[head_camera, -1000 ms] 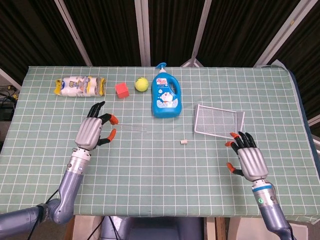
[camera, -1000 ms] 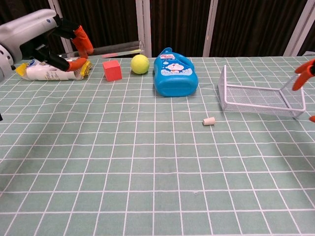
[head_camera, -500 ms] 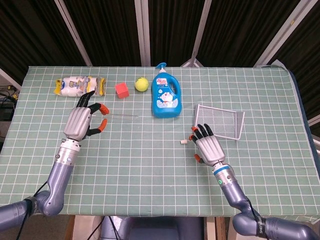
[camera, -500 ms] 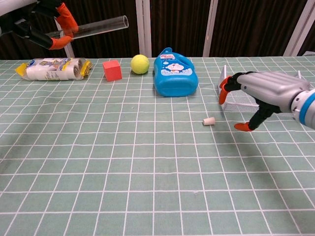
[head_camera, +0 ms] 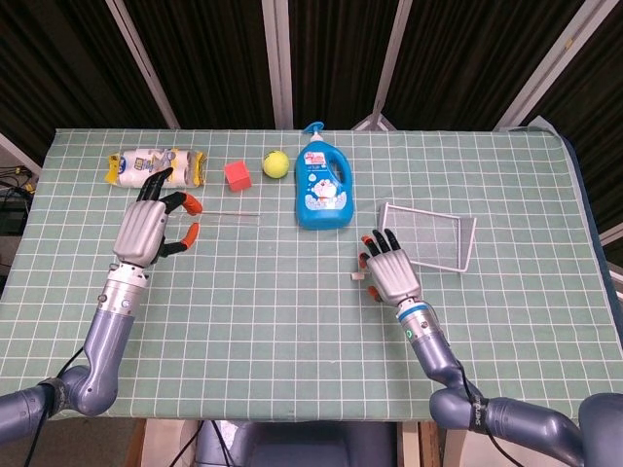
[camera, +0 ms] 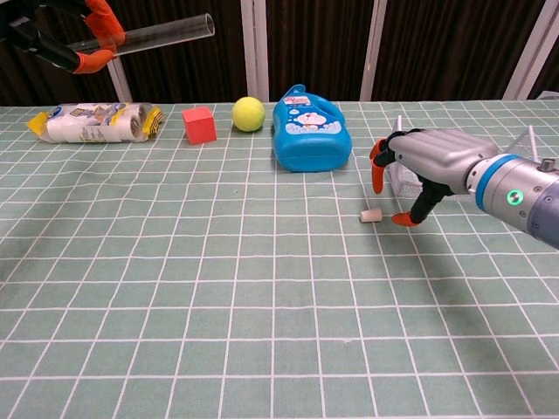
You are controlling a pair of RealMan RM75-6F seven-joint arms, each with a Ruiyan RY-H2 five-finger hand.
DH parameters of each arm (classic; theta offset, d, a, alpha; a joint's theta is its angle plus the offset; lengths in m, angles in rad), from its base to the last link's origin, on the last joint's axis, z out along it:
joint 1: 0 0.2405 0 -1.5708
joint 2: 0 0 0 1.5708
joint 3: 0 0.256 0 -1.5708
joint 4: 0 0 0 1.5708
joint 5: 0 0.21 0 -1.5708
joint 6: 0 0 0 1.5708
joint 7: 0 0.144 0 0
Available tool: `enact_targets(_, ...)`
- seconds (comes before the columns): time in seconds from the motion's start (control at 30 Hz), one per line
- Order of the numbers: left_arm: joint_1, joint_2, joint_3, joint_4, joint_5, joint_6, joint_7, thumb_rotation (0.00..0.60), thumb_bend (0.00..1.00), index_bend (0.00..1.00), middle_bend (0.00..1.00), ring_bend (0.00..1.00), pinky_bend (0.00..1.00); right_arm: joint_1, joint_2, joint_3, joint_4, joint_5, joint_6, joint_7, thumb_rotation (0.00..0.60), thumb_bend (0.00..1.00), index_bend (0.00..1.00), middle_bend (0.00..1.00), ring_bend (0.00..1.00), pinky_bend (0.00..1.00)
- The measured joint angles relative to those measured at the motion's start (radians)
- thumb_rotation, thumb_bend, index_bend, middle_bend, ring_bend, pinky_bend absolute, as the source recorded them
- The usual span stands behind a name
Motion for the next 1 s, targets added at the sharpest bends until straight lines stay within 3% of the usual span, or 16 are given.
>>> enact_targets(1.0,-0.024,-0.009,0.007,0.016,-0.023,0.017,0.016,0.600,0.73,0.52,0.47,0.05,0.00,0.064,-0.086,-0.024,0.156,0.043,-0.014,0.053,0.600,0.31,0.49,0.16,0.04,0.00)
